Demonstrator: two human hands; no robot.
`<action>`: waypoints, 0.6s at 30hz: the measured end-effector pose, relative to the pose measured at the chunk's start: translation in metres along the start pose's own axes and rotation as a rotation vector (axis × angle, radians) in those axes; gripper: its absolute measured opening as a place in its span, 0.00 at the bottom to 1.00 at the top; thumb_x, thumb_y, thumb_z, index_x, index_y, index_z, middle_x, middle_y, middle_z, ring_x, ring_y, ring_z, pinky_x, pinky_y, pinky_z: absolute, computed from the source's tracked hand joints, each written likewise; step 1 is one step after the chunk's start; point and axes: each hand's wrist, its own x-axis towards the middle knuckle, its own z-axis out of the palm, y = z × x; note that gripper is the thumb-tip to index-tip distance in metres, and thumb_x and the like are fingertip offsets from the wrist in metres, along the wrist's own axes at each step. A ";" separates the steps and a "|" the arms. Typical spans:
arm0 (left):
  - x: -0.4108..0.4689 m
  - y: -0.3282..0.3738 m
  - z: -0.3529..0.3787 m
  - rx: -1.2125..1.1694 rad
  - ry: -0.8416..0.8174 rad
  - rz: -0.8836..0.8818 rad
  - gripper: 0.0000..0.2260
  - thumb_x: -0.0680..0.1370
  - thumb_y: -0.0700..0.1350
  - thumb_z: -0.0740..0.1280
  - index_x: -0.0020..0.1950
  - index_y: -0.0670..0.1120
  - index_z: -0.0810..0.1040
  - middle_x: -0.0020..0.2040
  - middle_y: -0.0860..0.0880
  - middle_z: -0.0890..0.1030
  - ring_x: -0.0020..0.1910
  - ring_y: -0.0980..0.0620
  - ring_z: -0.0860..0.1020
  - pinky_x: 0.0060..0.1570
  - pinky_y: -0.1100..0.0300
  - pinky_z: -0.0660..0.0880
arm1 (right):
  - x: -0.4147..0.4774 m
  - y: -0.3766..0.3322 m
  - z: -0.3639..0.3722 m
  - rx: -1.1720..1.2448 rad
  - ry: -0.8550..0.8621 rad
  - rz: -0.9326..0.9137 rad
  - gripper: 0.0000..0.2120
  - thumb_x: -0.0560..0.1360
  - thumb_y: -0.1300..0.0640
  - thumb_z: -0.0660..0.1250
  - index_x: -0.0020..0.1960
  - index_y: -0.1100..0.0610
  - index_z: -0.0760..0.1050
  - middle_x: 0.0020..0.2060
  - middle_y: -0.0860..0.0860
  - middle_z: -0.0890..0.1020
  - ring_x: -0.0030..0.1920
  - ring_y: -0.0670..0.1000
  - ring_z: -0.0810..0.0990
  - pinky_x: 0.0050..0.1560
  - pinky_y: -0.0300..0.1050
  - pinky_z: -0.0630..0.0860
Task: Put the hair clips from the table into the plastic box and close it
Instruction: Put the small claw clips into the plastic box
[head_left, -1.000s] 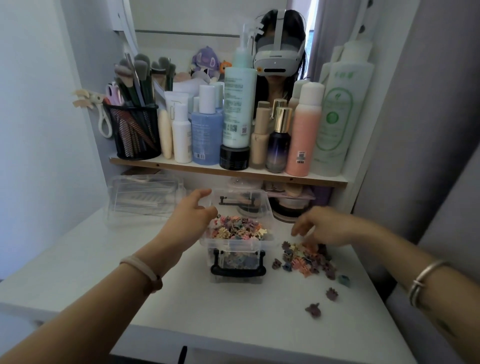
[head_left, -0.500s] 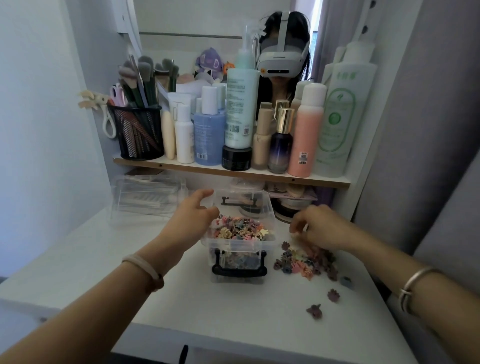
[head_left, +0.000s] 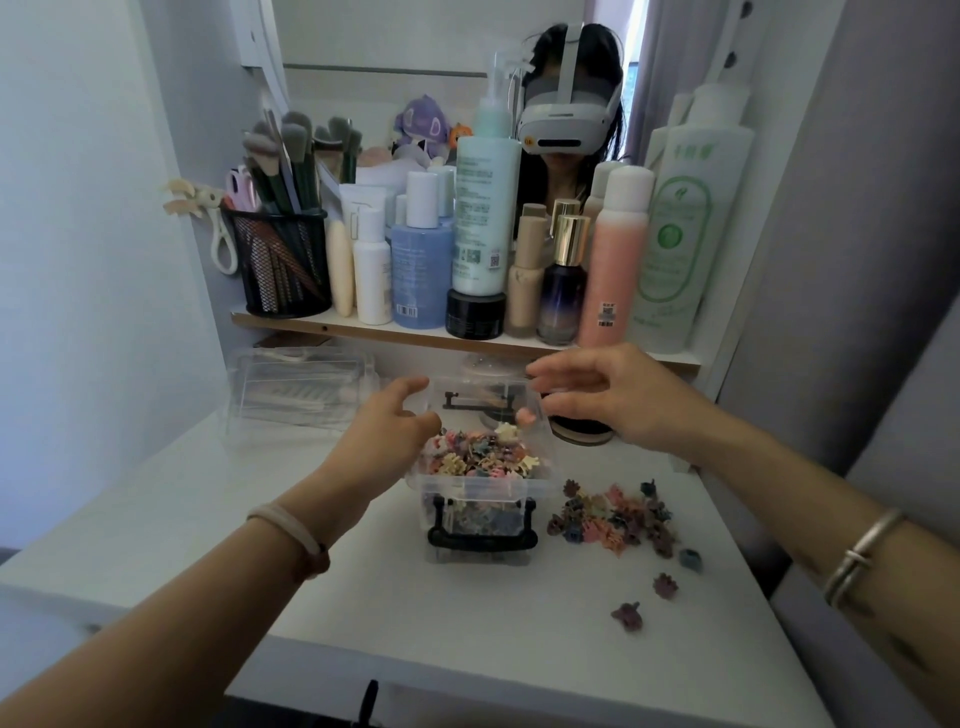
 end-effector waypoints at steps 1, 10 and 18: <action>0.000 0.000 0.000 -0.001 -0.003 -0.002 0.22 0.78 0.39 0.59 0.72 0.47 0.63 0.47 0.45 0.75 0.47 0.44 0.76 0.49 0.56 0.69 | 0.000 -0.001 -0.002 0.038 -0.023 -0.005 0.14 0.73 0.62 0.67 0.57 0.51 0.76 0.48 0.44 0.79 0.50 0.40 0.78 0.53 0.28 0.73; 0.000 -0.001 0.000 -0.017 -0.005 -0.004 0.22 0.78 0.38 0.59 0.72 0.47 0.64 0.59 0.38 0.75 0.57 0.36 0.75 0.52 0.55 0.70 | -0.002 0.030 -0.002 -0.370 -0.138 0.146 0.10 0.74 0.60 0.67 0.55 0.53 0.77 0.50 0.47 0.80 0.48 0.45 0.77 0.48 0.35 0.74; 0.002 -0.003 -0.001 -0.025 -0.013 -0.001 0.22 0.78 0.38 0.59 0.71 0.47 0.64 0.40 0.48 0.75 0.42 0.50 0.73 0.48 0.56 0.68 | -0.005 0.047 0.024 -0.665 -0.283 0.130 0.12 0.75 0.61 0.63 0.57 0.54 0.78 0.56 0.50 0.81 0.55 0.48 0.77 0.50 0.36 0.69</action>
